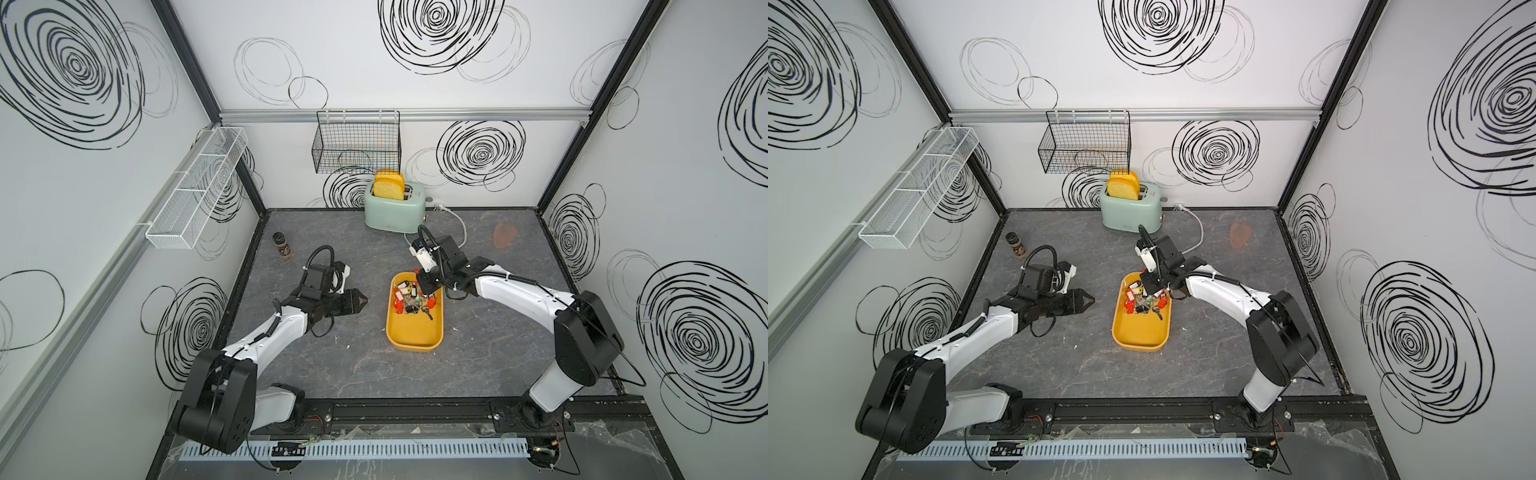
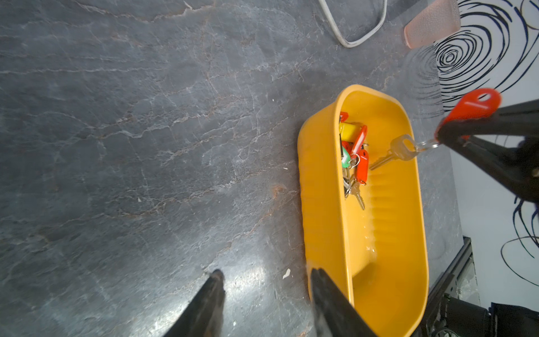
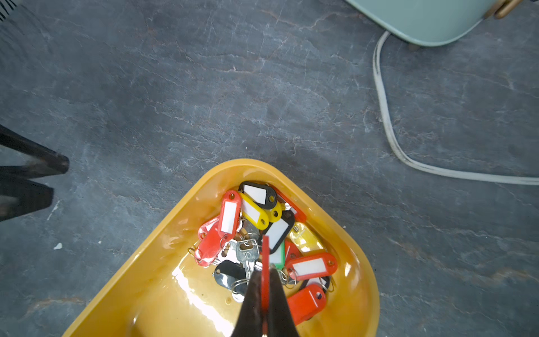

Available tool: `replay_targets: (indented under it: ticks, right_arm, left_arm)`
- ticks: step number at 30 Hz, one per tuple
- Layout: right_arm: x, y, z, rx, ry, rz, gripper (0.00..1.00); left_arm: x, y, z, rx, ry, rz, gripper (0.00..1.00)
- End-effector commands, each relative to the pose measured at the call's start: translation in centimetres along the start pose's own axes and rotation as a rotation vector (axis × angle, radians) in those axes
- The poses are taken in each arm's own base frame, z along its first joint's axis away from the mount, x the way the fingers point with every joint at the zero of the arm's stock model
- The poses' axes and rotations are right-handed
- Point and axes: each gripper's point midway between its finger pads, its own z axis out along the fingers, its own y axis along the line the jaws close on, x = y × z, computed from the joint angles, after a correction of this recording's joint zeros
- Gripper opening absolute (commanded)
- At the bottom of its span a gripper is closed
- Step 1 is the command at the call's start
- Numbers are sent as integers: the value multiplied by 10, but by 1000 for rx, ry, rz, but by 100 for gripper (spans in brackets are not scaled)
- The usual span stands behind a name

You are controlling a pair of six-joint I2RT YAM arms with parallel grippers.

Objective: Take the keys out of the storage box
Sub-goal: Pick up the key from the storage box, then place the key at the center of the board.

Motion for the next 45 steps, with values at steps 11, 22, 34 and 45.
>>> replay_targets:
  ticks: [11,22,34,45]
  right_arm:
    - [-18,-66,-66,83,-146,226,0]
    - [40,-140,-60,203,-83,453,0]
    - [62,-150,-10,167,-12,542,0]
    - [74,-150,14,156,39,544,5]
  left_arm:
    - [2,-5,6,15,4,28,53]
    - [5,-7,10,20,17,33,53]
    - [7,-7,10,11,22,41,53]
    - [6,-7,9,10,18,46,52]
